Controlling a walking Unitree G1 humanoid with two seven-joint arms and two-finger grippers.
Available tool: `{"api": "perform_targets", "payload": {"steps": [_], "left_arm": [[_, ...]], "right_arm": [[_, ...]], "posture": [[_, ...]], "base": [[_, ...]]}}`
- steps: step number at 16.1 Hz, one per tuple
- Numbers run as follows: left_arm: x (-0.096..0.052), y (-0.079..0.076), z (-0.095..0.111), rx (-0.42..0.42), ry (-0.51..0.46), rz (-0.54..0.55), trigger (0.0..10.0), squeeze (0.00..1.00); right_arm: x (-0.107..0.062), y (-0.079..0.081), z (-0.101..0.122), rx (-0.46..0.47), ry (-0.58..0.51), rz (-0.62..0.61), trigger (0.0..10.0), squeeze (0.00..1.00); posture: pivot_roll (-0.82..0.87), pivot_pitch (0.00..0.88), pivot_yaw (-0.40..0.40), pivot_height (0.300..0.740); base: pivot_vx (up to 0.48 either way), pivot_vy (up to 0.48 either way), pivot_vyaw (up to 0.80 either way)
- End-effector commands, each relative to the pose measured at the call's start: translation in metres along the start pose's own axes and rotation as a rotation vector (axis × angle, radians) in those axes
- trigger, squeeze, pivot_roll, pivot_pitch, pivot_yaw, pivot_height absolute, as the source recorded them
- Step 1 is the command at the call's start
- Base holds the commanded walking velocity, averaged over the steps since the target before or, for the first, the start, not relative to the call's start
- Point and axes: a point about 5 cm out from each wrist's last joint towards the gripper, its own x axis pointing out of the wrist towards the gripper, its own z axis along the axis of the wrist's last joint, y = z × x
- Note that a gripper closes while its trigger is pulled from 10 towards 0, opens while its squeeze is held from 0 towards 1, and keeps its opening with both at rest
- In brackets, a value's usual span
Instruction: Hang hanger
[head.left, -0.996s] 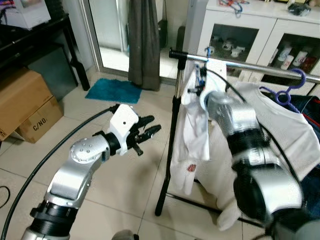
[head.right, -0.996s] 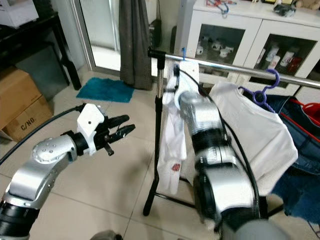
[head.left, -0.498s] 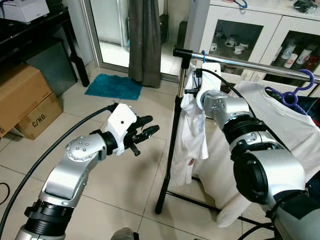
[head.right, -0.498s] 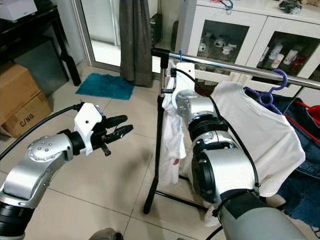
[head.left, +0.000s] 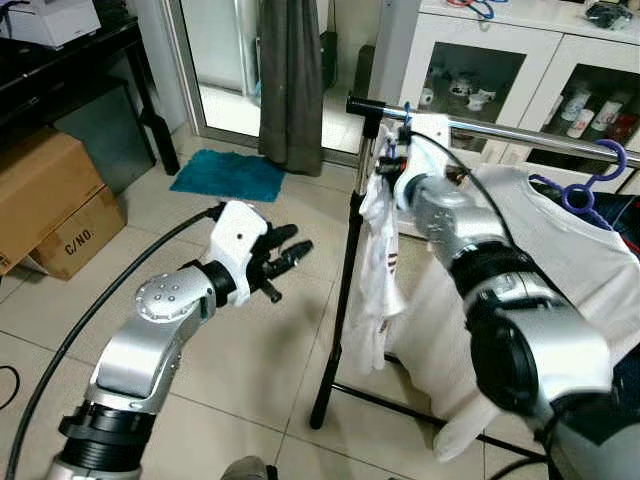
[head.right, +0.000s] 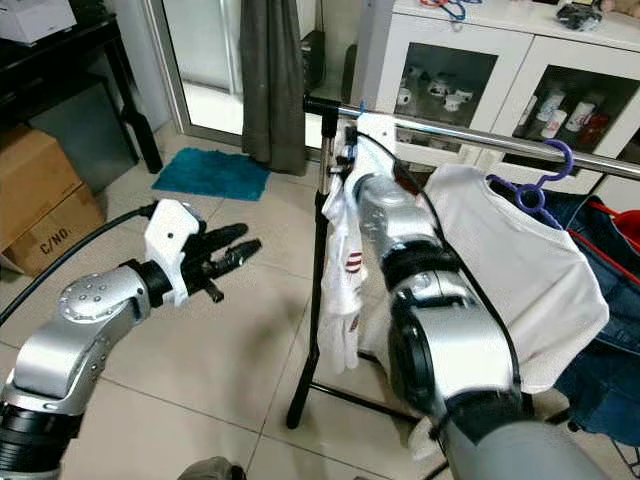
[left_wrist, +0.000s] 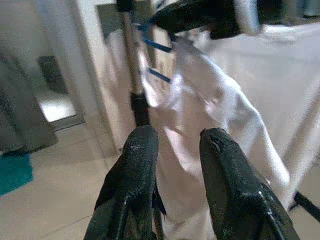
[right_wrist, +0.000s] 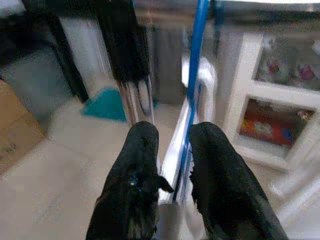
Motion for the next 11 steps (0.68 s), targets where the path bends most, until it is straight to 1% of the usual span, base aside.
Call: {"api": "perform_targets", "payload": {"steps": [1,2,3,4,5,6,7,8,9,10,11], "left_arm": [[0.000,0.002,-0.001,-0.013,-0.014,0.043,10.0,0.00],[-0.001,0.002,-0.002,-0.014,-0.016,0.049,10.0,0.00],[-0.001,0.004,-0.007,-0.040,-0.016,0.125,10.0,0.00],[-0.003,0.006,-0.009,-0.060,-0.033,0.198,10.0,0.00],[-0.003,0.008,-0.010,-0.056,-0.036,0.234,10.0,0.00],[-0.005,0.009,-0.010,-0.043,-0.044,0.282,10.0,0.00],[-0.005,0.010,-0.011,-0.046,-0.051,0.312,10.0,0.00],[-0.005,0.011,-0.012,-0.054,-0.061,0.361,10.0,0.00],[-0.004,0.012,-0.011,-0.055,-0.064,0.369,10.0,0.00],[-0.001,0.011,-0.009,-0.017,-0.066,0.373,10.0,0.00],[0.001,0.013,-0.007,-0.009,-0.074,0.381,10.0,0.00]], "right_arm": [[-0.007,-0.006,0.005,0.010,-0.048,0.058,10.0,1.00],[-0.009,-0.007,0.004,0.014,-0.053,0.066,10.0,1.00],[-0.027,-0.011,0.002,0.034,-0.113,0.137,10.0,1.00],[-0.045,-0.014,0.002,-0.031,-0.167,0.151,10.0,1.00],[-0.052,-0.018,0.002,-0.084,-0.201,0.126,10.0,1.00],[-0.066,-0.022,0.000,-0.104,-0.240,0.104,10.0,1.00],[-0.077,-0.026,-0.002,-0.099,-0.260,0.096,10.0,1.00],[-0.094,-0.030,-0.007,-0.101,-0.308,0.056,10.0,0.53],[-0.097,-0.034,-0.013,-0.088,-0.289,0.009,10.0,0.00],[-0.103,-0.039,-0.022,-0.057,-0.260,-0.070,10.0,0.00],[-0.104,-0.037,-0.027,-0.089,-0.268,-0.096,10.0,0.00]], "posture": [[0.05,0.000,-0.017,0.740],[0.05,0.000,-0.008,0.740],[0.04,0.000,0.001,0.740],[0.03,0.000,0.009,0.740],[0.03,0.000,0.011,0.740],[0.03,0.000,0.011,0.740],[0.03,0.000,0.010,0.740],[0.03,0.000,0.007,0.740],[0.03,0.000,0.007,0.740],[0.03,0.000,0.004,0.740],[0.03,0.000,0.004,0.740]], "base": [[0.000,0.000,0.00],[0.000,0.000,0.00],[0.000,0.000,0.00],[0.000,0.000,0.00],[0.000,0.000,0.00],[0.000,0.000,0.00],[0.000,0.000,0.00],[0.000,-0.480,0.00],[0.000,-0.480,0.00],[0.000,-0.480,0.00],[0.000,-0.480,0.00]]}}
